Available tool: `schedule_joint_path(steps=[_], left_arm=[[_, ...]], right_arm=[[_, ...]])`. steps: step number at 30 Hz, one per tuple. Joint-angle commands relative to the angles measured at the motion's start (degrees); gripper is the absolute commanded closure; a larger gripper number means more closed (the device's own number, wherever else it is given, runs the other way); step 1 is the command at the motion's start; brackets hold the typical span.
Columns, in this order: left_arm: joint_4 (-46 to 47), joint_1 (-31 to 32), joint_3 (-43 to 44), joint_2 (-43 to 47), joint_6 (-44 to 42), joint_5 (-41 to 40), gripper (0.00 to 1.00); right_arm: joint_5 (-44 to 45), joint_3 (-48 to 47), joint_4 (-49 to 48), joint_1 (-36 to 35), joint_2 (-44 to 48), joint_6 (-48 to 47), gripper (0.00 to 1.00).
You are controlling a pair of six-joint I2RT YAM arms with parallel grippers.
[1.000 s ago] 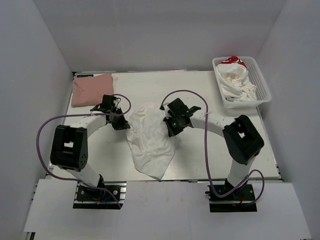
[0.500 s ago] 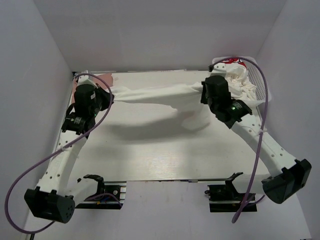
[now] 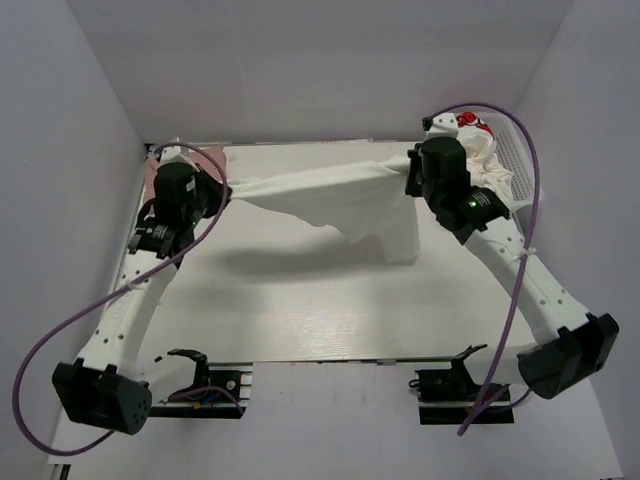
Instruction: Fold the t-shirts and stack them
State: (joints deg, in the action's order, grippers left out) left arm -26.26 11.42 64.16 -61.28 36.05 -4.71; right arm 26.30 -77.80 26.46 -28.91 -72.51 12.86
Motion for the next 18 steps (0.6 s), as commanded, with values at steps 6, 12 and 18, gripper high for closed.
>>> schedule_joint_path(steps=[6,12,18], left_arm=[[0.3,-2.4,0.2,-19.0,0.3,2.5,0.71],[-5.3,-1.8,4.7,-26.7,0.3,1.6,0.0],[1.0,0.3,2.5,-24.1,-3.5,11.2,0.0]], right_arm=[[-9.2,-11.6,0.9,4.6,-24.4,-5.6,0.92],[-7.7,-32.7,15.6,5.6,-41.2,-4.9,0.1],[-7.8,-20.0,11.0,6.1,-30.3,-1.9,0.1]])
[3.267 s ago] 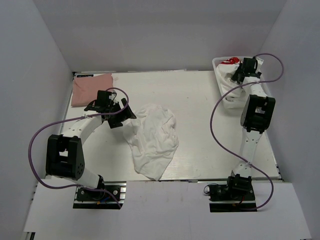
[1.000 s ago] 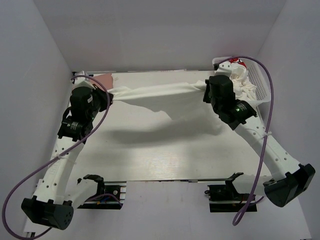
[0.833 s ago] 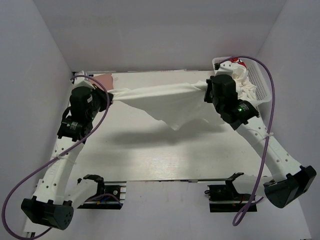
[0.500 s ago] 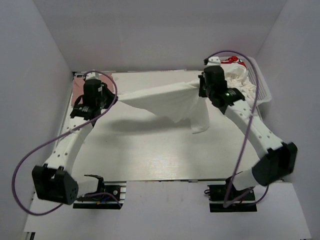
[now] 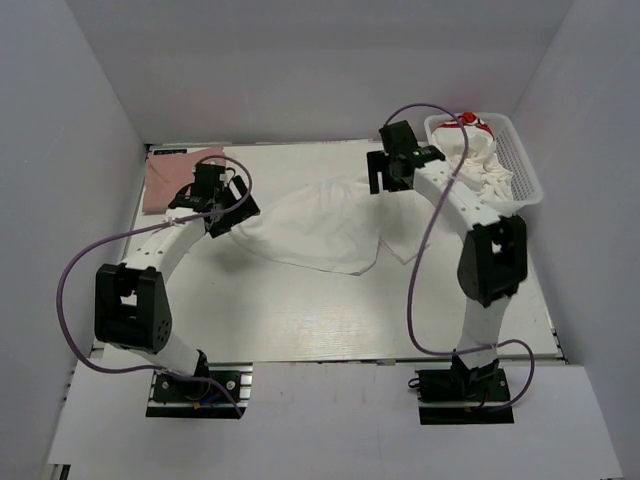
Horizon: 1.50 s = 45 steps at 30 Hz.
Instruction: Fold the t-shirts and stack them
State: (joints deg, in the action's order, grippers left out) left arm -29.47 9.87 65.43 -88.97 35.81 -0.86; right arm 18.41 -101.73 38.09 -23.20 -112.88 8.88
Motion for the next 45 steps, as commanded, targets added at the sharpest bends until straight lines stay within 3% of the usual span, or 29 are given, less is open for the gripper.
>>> schedule_joint_path(steps=[1,6,11,18,23,26,29,32,33,36,37,45], left_arm=[[4.9,3.0,1.3,3.6,-4.2,9.3,0.0],[5.7,12.9,7.6,-3.8,-10.1,16.4,0.0],[4.4,26.6,14.9,-12.7,-17.3,19.4,0.0],[-0.2,38.0,29.1,-26.8,-20.9,14.1,0.0],[-7.7,40.6,38.6,-37.0,-21.1,2.7,0.1],[-10.1,41.1,39.2,-38.3,-21.1,-1.1,0.14],[-11.3,41.1,37.5,-39.1,-21.1,-3.3,0.22],[-11.3,41.6,34.5,-39.1,-20.6,-4.7,0.39],[-11.3,41.6,34.5,-39.1,-20.1,-4.7,0.58],[-12.5,41.6,34.0,-38.2,-18.8,-5.8,0.96],[-12.5,41.6,34.0,-37.5,-18.2,-6.3,1.0],[0.0,39.9,23.8,-24.2,-14.0,-7.7,1.0]], right_arm=[[-0.2,8.8,-2.6,0.7,13.9,3.0,0.1],[-4.5,28.1,-8.5,6.0,25.5,11.6,0.1],[-8.1,34.8,-6.2,10.7,28.0,16.3,0.1],[-9.5,37.6,-6.4,14.8,29.5,17.4,0.1],[-10.2,37.6,-5.7,16.4,30.8,16.5,0.1],[-11.2,38.6,-6.2,16.7,31.7,15.8,0.1],[-12.1,38.9,-6.5,16.8,31.9,15.5,0.1],[-14.1,39.6,-7.4,17.0,31.7,15.0,0.1],[-14.5,39.6,-7.5,16.9,31.8,14.8,0.1],[-16.7,40.6,-7.7,16.6,30.9,14.6,0.1],[-17.4,41.3,-7.8,16.4,30.7,14.8,0.1],[-21.8,44.3,-10.4,14.7,25.4,14.1,0.1]])
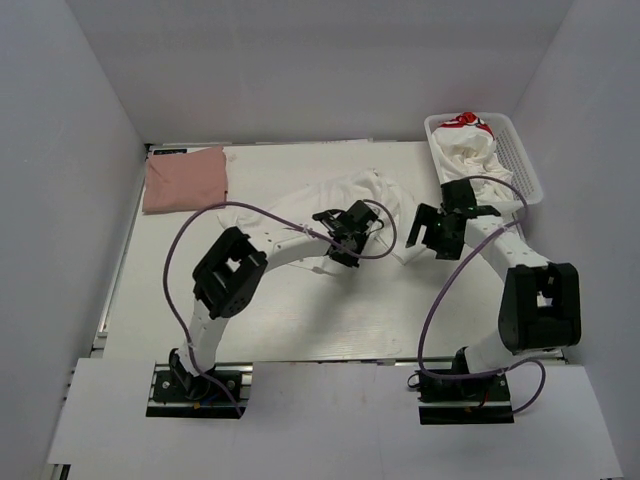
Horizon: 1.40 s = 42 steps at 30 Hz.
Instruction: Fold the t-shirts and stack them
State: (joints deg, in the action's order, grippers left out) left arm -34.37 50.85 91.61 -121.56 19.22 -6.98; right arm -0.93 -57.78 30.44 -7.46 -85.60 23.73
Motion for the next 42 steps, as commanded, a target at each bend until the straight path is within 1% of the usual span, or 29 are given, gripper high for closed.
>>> schedule_joint_path(steps=[1,5,7,8,9,10,12,13,15,16,17,18,19,20,22,23,27,29,31,32,33,34,36,37,38,39,40,41,42], left_arm=[[6.0,-1.1,-3.4,11.5,3.1,-2.6,1.0],[11.1,-1.1,-8.2,18.6,4.3,-3.9,1.0],[11.1,-1.1,-8.8,20.5,4.3,-5.3,1.0],[11.1,-1.1,-9.3,21.3,4.9,-6.0,1.0],[11.1,-1.1,-9.9,22.8,4.9,-7.2,1.0],[11.1,-1.1,-9.9,23.6,4.9,-7.9,1.0],[9.9,-1.1,-10.4,24.8,4.9,-11.5,1.0],[9.2,-1.1,-10.4,25.8,4.9,-12.7,1.0],[7.4,-1.1,-10.4,26.9,4.9,-16.6,1.0],[7.4,-1.1,-10.4,27.4,4.9,-17.8,1.0],[7.4,-1.1,-10.4,28.1,4.2,-19.5,1.0],[5.7,-1.6,-9.5,28.8,4.2,-21.2,1.0],[4.2,-1.6,-8.4,28.8,3.6,-23.5,1.0],[2.2,-2.3,-7.0,28.8,3.6,-30.0,1.0],[-3.1,-3.6,-2.5,28.8,4.3,-36.3,1.0],[-3.9,-4.2,-0.5,28.8,4.3,-42.0,1.0],[-4.5,-6.5,3.7,32.1,2.2,-49.3,1.0],[-1.9,-7.3,4.9,35.6,-0.8,-52.8,1.0],[4.1,-8.0,4.9,38.7,-4.9,-55.1,1.0],[6.6,-8.0,4.1,40.2,-9.1,-55.8,1.0],[9.2,-8.5,4.1,43.5,-11.5,-55.8,1.0],[14.5,-8.5,3.2,45.1,-13.8,-57.9,1.0],[20.5,-8.5,1.5,48.2,-21.1,-60.0,1.0],[26.9,-8.5,0.1,51.4,-23.9,-62.3,1.0],[30.1,-8.5,-0.7,53.0,-26.5,-63.0,1.0],[33.2,-8.5,-1.4,54.6,-32.0,-63.5,1.0],[35.9,-8.5,-2.0,56.1,-34.4,-64.6,1.0],[39.8,-8.5,-2.0,58.8,-36.4,-65.3,1.0],[40.5,-8.0,-2.0,60.0,-38.7,-66.0,1.0]], right_arm=[[-2.3,0.3,-3.1,-1.6,-3.0,-0.4,0.1],[-1.9,-0.9,-5.4,-2.9,-8.8,0.1,0.1],[-0.5,-1.6,-5.9,-4.0,-11.1,1.1,0.1],[3.8,-1.7,-6.5,-4.1,-12.7,1.1,0.1],[5.2,-1.6,-7.1,-4.6,-13.4,1.1,0.1],[6.6,-1.8,-8.5,-4.9,-14.7,1.3,0.14],[7.5,-2.2,-9.9,-5.4,-16.2,1.0,0.27],[8.0,-1.7,-13.6,-5.5,-16.4,1.1,0.42],[9.5,-1.5,-16.5,-5.8,-17.0,1.4,0.56],[10.0,-1.9,-16.6,-5.8,-17.1,1.6,0.67],[10.5,-4.2,-16.5,-5.8,-17.1,1.7,0.98],[13.5,-4.9,-15.9,-5.8,-16.4,1.8,1.0],[14.6,-5.9,-15.1,-5.5,-14.8,2.1,1.0],[15.7,-6.9,-14.4,-5.8,-13.7,1.0,1.0],[20.4,-10.2,-14.1,-5.5,-7.8,-1.0,1.0],[22.9,-12.3,-13.7,-5.4,-6.2,-2.7,1.0],[32.4,-18.8,-14.5,-5.1,3.8,-8.9,1.0],[35.4,-20.1,-16.6,-5.0,8.7,-11.2,1.0],[37.7,-21.4,-19.4,-4.9,12.0,-14.9,1.0],[38.3,-21.8,-20.1,-5.2,14.0,-15.7,1.0],[39.8,-22.6,-23.4,-4.8,16.0,-17.6,1.0],[41.7,-23.3,-23.1,-4.6,17.6,-19.2,1.0],[44.5,-24.3,-25.9,-4.7,19.9,-22.3,1.0],[45.9,-24.9,-28.2,-4.5,20.6,-26.3,1.0],[47.2,-25.1,-29.5,-4.3,22.6,-27.7,1.0],[47.9,-25.5,-32.6,-4.4,23.3,-29.0,1.0],[48.6,-25.8,-34.9,-4.2,23.7,-33.0,1.0],[50.7,-26.2,-37.0,-4.4,25.2,-34.4,1.0],[51.3,-27.4,-38.0,-4.3,25.7,-35.7,1.0]])
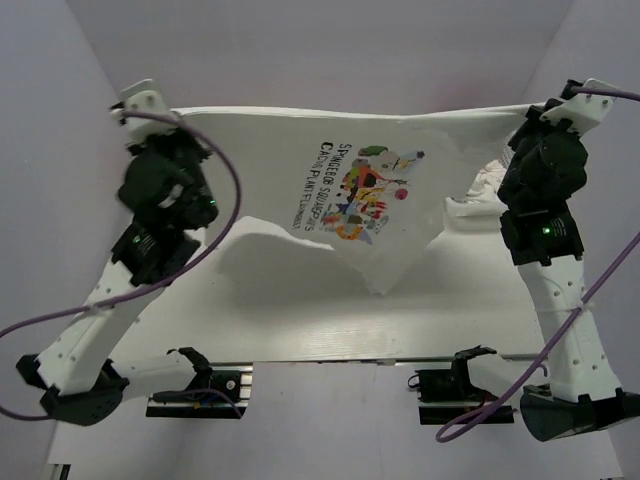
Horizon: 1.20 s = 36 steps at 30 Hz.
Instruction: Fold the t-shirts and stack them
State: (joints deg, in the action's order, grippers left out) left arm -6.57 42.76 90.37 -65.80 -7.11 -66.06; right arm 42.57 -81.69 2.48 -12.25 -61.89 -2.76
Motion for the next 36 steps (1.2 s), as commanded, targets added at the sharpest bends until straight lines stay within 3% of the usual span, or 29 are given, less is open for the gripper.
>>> schedule_joint_path(steps=[1,4,5,8,12,17,22,30,36], left_arm=[[12.7,0.1,0.3,5.4,-12.4,-6.9,1.0],[6.3,0.8,3.3,10.4,-8.6,-2.4,1.0],[0.1,0.8,4.5,11.6,-6.5,-0.1,1.0],[-9.2,0.8,8.4,15.8,-0.2,17.5,1.0],[-14.6,0.8,13.0,19.5,2.8,33.2,1.0],[-20.0,0.0,19.8,18.2,4.7,41.3,1.0],[-22.1,0.0,25.4,16.8,5.2,44.5,1.0],[-21.5,0.0,25.6,9.4,4.6,39.3,1.0],[-14.7,1.1,14.2,3.9,2.5,25.7,1.0]], right_arm=[[8.1,-4.0,-11.1,0.5,2.6,-11.9,1.0],[7.5,-7.9,-13.9,0.3,4.9,-15.9,1.0],[6.2,-9.1,-13.6,0.4,5.6,-16.4,1.0],[3.2,-15.2,-11.5,0.1,7.1,-17.0,1.0],[-3.1,-23.2,-6.8,0.1,8.5,-15.7,1.0],[-9.3,-30.4,-2.6,0.0,9.9,-13.4,1.0],[-11.0,-34.5,-2.6,0.2,9.8,-13.5,1.0],[-11.4,-32.3,-4.9,0.0,5.1,-13.2,1.0],[-11.8,-28.4,-3.7,0.1,-3.0,-12.0,1.0]])
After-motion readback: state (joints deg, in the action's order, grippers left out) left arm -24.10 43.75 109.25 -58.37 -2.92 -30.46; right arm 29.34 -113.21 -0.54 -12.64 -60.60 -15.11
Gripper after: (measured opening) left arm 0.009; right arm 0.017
